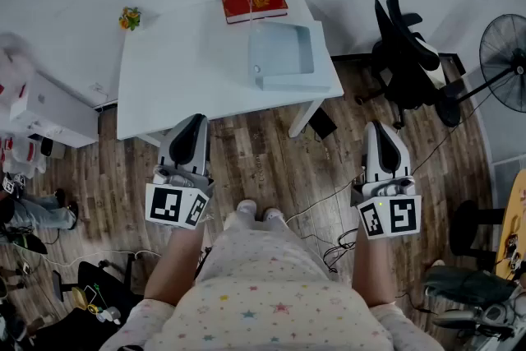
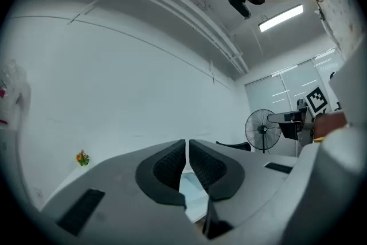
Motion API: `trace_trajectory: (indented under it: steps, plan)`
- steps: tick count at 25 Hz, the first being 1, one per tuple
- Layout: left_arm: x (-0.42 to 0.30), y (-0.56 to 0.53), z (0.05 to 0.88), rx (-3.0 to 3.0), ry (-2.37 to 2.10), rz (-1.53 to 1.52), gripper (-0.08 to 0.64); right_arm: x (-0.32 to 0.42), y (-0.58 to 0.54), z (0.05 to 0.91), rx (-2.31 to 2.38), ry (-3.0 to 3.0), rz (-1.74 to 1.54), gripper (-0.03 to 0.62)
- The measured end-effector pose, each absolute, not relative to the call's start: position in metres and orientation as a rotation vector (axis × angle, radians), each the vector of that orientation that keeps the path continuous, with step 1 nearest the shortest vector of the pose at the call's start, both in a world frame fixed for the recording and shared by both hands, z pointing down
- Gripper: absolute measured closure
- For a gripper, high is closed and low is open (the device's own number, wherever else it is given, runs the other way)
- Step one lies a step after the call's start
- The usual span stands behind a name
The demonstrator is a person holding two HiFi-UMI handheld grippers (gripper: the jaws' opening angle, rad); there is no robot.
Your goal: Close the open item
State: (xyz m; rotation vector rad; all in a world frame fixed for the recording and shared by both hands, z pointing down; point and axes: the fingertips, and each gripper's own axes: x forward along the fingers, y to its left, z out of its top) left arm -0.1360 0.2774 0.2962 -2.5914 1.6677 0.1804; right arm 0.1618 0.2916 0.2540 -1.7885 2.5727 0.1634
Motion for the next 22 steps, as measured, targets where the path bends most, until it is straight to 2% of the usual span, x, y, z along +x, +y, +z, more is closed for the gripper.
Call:
trace_trajectory:
  steps: [13,15,17,19,22]
  plan:
    - [-0.133,0.281,0.296,-2.557,1.752,0.17,0.516,0.183,0.288,0.255,-1.772,2.512,0.1,0.586]
    - [-0.134,0.28,0.297,-2.54,1.791,0.164,0.413,0.185,0.285,0.256,-1.763,2.522,0.09,0.539]
    - [-0.135,0.28,0.296,-2.512,1.83,0.154,0.346,0.189,0.282,0.258,-1.764,2.535,0.081,0.473]
    - [-0.136,0.28,0.295,-2.483,1.856,0.142,0.311,0.191,0.277,0.261,-1.761,2.547,0.062,0.427]
    - [-0.136,0.278,0.295,-2.467,1.869,0.12,0.296,0.192,0.271,0.265,-1.745,2.549,0.036,0.371]
